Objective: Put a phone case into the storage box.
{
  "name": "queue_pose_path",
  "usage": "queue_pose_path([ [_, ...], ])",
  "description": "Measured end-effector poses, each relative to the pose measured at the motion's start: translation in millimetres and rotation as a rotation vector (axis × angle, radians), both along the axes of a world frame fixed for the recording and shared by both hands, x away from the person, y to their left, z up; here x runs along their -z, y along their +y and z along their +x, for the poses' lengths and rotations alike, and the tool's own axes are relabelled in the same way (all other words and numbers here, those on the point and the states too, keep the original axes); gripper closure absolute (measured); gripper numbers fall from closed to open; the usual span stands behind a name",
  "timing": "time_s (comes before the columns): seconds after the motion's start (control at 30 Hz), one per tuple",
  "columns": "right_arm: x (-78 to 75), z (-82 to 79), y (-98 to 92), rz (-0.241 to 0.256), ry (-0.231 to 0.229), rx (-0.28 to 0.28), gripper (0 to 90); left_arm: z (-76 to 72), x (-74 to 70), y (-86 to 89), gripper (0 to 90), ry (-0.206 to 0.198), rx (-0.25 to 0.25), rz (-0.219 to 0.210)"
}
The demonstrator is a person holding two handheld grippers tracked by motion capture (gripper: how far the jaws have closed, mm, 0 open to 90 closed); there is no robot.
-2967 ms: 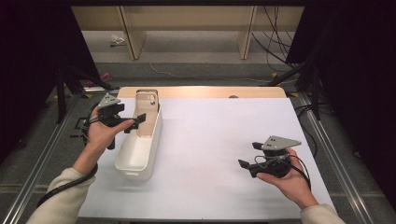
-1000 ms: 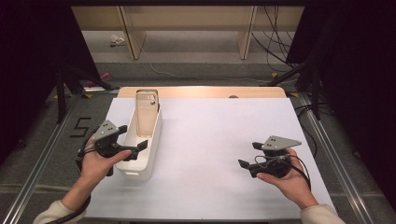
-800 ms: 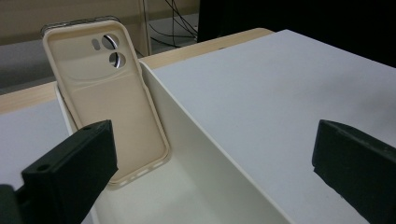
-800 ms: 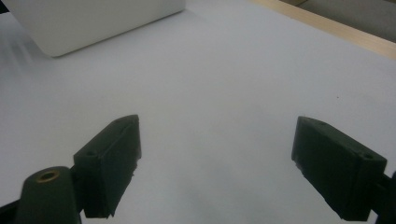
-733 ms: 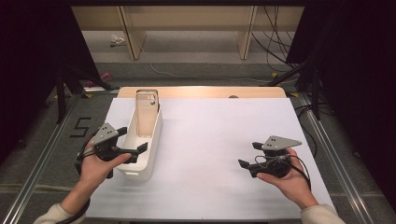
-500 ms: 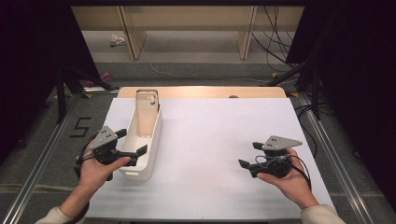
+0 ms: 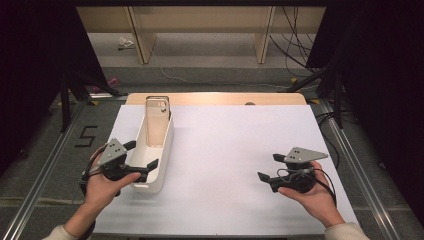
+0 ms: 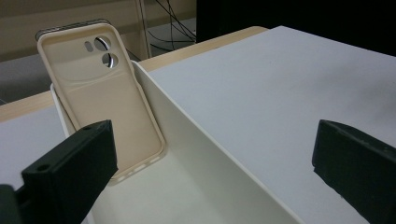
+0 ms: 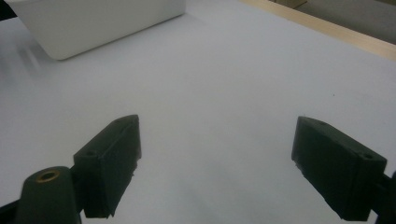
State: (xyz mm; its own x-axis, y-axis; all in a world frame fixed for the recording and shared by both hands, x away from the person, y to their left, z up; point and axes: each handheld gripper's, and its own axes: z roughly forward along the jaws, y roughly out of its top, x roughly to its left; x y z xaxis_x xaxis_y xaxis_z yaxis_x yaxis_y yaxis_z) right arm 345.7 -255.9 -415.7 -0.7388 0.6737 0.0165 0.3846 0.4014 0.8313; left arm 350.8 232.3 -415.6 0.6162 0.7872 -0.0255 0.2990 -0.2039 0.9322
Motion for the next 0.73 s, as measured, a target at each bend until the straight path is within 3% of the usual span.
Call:
queue_pose_path([
  [0.73, 0.3, -2.3, -4.3, 0.01, 0.006, 0.008, 16.4, -2.3, 4.0, -1.6, 0.0, 0.0, -0.005, 0.002],
])
